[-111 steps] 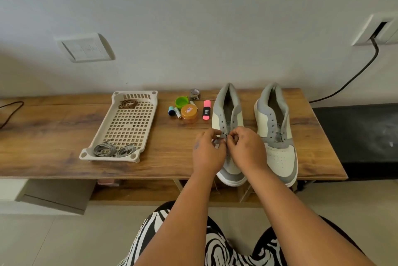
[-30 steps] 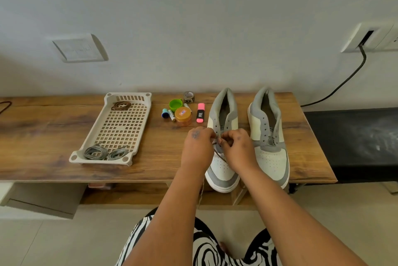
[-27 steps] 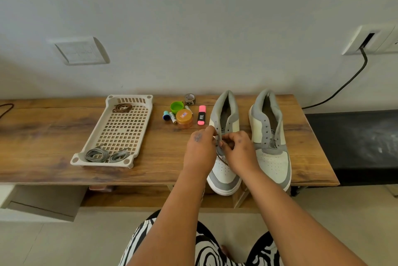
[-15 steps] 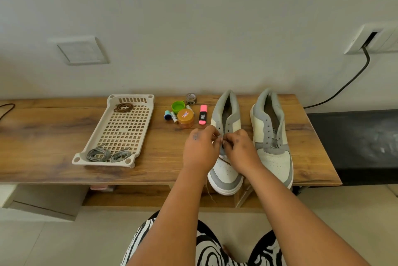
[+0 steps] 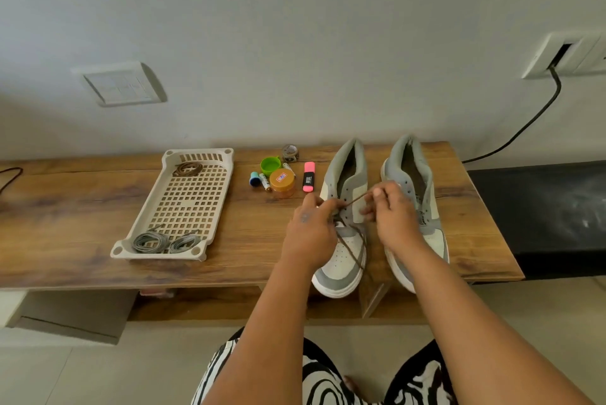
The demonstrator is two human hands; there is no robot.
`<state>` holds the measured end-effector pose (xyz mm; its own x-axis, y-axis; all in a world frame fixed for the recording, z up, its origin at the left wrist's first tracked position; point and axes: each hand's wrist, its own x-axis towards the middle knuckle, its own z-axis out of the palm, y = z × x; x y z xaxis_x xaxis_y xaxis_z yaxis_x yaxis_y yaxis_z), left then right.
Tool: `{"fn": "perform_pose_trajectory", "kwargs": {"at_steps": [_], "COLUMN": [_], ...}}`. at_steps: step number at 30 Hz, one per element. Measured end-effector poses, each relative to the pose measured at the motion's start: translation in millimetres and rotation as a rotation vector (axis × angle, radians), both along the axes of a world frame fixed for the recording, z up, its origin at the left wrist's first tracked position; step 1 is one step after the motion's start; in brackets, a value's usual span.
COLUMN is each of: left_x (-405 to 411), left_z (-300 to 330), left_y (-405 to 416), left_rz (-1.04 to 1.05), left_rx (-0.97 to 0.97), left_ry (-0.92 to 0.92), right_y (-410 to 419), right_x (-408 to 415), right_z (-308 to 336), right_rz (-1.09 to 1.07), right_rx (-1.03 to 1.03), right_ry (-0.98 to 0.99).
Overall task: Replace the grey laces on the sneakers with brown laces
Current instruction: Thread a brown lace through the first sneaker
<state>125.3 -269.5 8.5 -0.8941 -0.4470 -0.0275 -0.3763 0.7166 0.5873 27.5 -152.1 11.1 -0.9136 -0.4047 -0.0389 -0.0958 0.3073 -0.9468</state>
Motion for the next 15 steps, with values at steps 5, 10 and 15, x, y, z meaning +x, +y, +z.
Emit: {"fn": "perform_pose_trajectory", "kwargs": {"at_steps": [5,10,15], "left_x": [2.5,2.6,4.5], "left_z": [0.4,-1.1,-4.8], "left_y": [-5.0,-7.4,-9.3], "left_rz": [0.023,0.034,0.044], "left_rx": [0.147,0.160,0.184], "left_ry": [0.086,0.099,0.109], "right_y": [13.5,20.4,16.9], "right_x": [-14.6,-10.8,-9.0], "right_z": [32.8,19.4,11.6], "right_rz": [-0.260,0.179,0.324], "right_rx": [-0.907,0.335,0.571], "right_ry": [-0.718,0.230,0.356]}}
